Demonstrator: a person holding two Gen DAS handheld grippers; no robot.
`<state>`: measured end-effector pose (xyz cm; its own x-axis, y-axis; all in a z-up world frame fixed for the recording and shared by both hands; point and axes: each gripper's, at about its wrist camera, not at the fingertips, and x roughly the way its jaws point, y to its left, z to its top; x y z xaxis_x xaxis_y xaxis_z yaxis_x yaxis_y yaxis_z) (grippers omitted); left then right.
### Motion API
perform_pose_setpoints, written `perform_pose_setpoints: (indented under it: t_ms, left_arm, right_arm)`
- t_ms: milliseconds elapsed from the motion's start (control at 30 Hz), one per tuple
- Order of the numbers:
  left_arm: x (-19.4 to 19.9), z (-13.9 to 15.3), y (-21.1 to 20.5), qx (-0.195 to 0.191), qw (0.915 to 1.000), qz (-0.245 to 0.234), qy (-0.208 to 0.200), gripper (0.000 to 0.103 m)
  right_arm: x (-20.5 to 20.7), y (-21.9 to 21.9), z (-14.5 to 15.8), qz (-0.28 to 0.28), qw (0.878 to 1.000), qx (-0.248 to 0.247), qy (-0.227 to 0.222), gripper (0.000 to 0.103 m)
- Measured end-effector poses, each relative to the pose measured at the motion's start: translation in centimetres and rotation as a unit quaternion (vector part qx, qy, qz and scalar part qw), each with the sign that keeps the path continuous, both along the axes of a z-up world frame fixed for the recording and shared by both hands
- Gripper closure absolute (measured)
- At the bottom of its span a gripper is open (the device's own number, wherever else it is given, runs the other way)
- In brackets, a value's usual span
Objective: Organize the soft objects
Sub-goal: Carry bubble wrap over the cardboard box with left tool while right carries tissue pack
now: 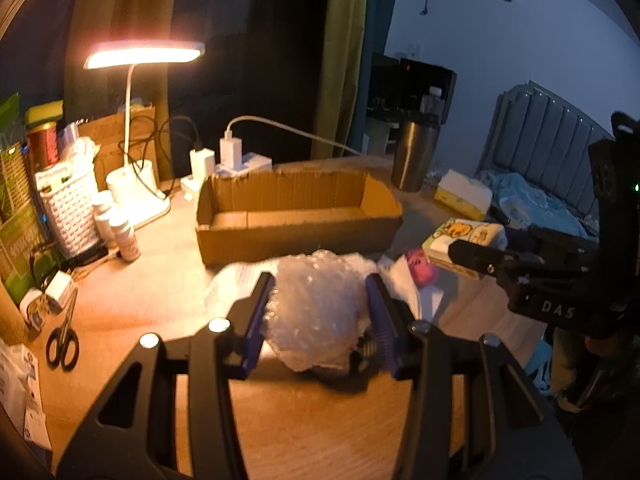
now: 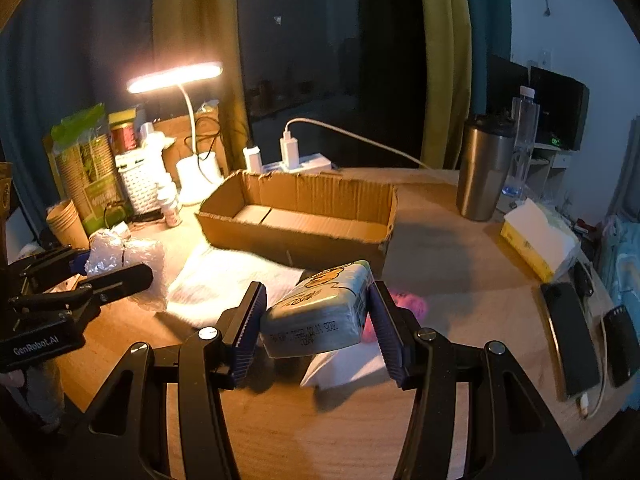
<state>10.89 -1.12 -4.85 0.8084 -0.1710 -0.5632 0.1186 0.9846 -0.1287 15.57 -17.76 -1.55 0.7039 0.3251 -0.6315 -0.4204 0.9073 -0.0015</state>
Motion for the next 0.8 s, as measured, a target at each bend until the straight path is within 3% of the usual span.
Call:
perform_pose_setpoints:
  t_ms: [800]
  left_arm:
    - [10.3, 3.7, -1.7, -0.011, 0.9990, 0.003, -0.044, 0.055]
  right_arm:
    - [9.0, -0.9, 1.4, 0.017, 0.999, 0.020, -0.028, 0.047]
